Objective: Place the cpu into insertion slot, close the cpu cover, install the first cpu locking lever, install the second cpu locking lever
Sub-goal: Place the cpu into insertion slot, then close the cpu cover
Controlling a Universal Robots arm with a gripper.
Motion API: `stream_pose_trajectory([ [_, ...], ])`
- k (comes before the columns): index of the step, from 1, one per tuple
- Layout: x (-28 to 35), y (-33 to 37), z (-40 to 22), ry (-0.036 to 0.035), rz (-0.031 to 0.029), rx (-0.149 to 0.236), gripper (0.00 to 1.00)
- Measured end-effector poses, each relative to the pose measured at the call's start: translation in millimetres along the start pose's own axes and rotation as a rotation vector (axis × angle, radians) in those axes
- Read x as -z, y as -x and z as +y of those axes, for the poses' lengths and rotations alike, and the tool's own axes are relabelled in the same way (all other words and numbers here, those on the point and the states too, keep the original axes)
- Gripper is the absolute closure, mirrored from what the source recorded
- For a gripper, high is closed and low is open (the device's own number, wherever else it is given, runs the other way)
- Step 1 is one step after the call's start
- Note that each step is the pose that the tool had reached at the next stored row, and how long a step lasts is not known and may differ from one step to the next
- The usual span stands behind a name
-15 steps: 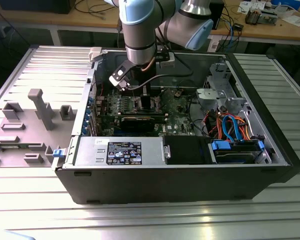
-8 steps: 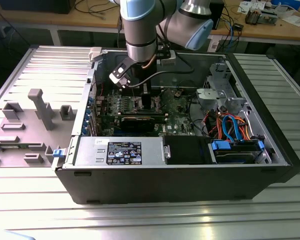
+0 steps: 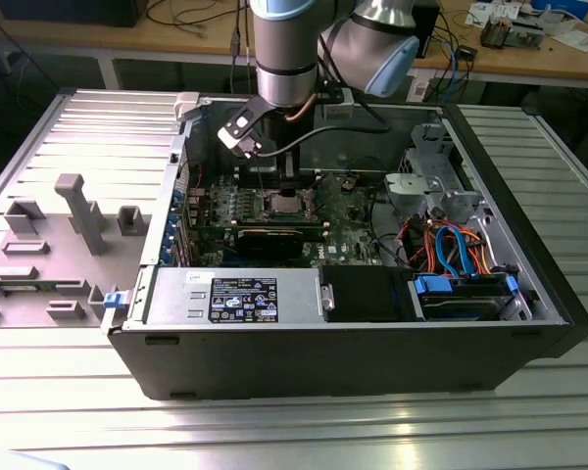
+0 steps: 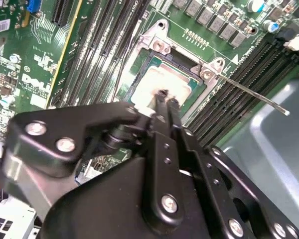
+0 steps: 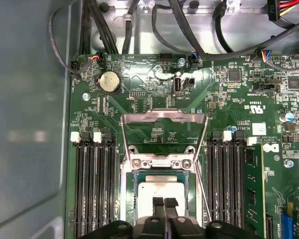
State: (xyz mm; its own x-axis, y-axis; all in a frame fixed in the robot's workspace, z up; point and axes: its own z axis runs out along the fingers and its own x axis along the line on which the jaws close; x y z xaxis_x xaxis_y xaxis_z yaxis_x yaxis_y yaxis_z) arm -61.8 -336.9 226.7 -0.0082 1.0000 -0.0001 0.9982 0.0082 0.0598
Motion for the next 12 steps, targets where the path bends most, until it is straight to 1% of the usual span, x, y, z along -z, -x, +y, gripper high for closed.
stream_pose_trajectory([
  [1, 0.1, 0.1, 0.6, -0.0032, -0.0001, 0.000, 0.89],
  [12, -0.1, 0.0, 1.9, -0.0032, -0.0002, -0.001, 0.89],
])
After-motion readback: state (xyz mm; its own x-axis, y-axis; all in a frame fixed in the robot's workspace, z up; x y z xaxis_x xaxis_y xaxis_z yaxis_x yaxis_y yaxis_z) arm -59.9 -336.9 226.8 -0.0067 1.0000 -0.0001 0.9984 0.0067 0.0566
